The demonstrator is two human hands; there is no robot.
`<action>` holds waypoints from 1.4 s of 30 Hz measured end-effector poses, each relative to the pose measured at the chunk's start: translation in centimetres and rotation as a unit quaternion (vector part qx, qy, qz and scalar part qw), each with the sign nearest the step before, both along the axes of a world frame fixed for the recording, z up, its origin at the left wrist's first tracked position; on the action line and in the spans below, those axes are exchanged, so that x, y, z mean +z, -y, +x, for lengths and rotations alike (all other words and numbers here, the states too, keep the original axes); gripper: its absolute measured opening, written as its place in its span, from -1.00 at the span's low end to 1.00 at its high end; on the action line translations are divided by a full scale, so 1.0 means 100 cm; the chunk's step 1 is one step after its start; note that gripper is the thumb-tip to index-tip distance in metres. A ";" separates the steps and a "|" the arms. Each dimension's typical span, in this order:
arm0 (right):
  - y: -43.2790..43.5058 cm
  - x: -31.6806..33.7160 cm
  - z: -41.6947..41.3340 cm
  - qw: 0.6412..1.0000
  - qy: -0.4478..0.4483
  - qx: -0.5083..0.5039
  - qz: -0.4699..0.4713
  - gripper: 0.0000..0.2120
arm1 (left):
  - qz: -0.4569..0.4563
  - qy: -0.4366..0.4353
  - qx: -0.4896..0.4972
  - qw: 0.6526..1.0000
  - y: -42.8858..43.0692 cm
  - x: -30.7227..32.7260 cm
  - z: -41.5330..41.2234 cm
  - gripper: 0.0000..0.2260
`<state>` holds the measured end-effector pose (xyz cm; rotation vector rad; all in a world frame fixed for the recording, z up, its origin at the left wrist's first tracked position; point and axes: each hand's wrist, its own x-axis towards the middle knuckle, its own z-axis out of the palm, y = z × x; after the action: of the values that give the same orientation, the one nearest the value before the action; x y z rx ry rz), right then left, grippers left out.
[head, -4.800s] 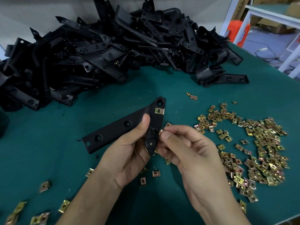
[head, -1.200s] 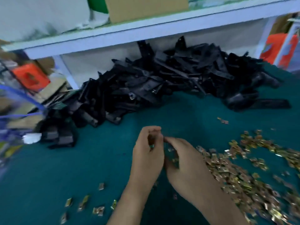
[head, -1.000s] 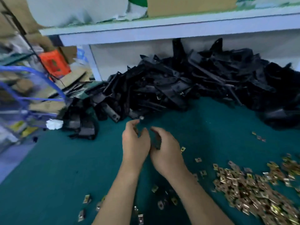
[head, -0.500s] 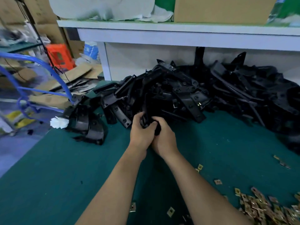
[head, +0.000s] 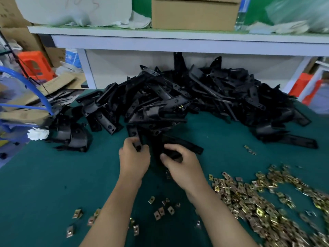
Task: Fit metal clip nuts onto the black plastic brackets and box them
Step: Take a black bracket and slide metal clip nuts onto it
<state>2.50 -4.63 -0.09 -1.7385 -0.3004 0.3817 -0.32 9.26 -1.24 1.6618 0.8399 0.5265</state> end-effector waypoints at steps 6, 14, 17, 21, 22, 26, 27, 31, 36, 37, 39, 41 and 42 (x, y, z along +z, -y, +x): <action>0.038 0.018 -0.027 0.987 0.000 -0.122 0.103 -0.82 | 0.126 0.083 0.027 0.988 0.046 0.016 -0.019 -0.66; 0.057 0.021 -0.043 0.886 -0.248 -0.115 0.375 -0.78 | -0.369 0.123 -0.143 0.910 0.080 0.035 -0.021 -0.61; 0.058 0.018 -0.044 0.864 -0.283 -0.092 0.406 -0.75 | -0.320 0.139 -0.075 0.934 0.077 0.033 -0.014 -0.64; 0.052 0.015 -0.043 0.896 -0.234 -0.100 0.363 -0.74 | -0.207 0.157 0.005 0.966 0.072 0.028 -0.006 -0.78; 0.050 0.013 -0.043 0.912 -0.213 -0.107 0.335 -0.74 | -0.159 0.156 0.009 0.975 0.070 0.027 -0.004 -0.80; 0.045 0.010 -0.045 0.971 -0.077 -0.117 0.195 -0.67 | 0.066 0.079 -0.005 0.995 0.058 0.029 0.003 -0.82; 0.044 0.009 -0.046 0.974 -0.053 -0.118 0.185 -0.65 | 0.075 0.089 -0.022 0.993 0.055 0.032 0.006 -0.83; 0.039 0.003 -0.046 0.982 0.003 -0.129 0.135 -0.64 | 0.030 0.171 -0.080 0.982 0.049 0.046 0.017 -0.89; 0.037 0.000 -0.047 0.989 0.050 -0.116 0.076 -0.56 | -0.139 0.228 -0.115 0.957 0.046 0.055 0.028 -0.92; 0.037 -0.001 -0.046 0.989 0.052 -0.116 0.074 -0.54 | -0.196 0.243 -0.120 0.942 0.046 0.057 0.030 -0.93; 0.037 0.000 -0.044 0.989 0.047 -0.118 0.077 -0.54 | -0.313 0.273 -0.132 0.900 0.048 0.061 0.033 -0.96; 0.037 -0.001 -0.041 0.988 0.010 -0.122 0.098 -0.63 | -0.399 0.290 -0.151 0.857 0.049 0.063 0.034 -0.99; 0.036 0.000 -0.040 0.985 -0.028 -0.123 0.119 -0.67 | -0.439 0.300 -0.165 0.830 0.050 0.064 0.034 -0.98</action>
<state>-1.51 -8.19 -0.13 -1.5060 -0.0848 0.2051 3.09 4.28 5.17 0.6759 0.2213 0.3026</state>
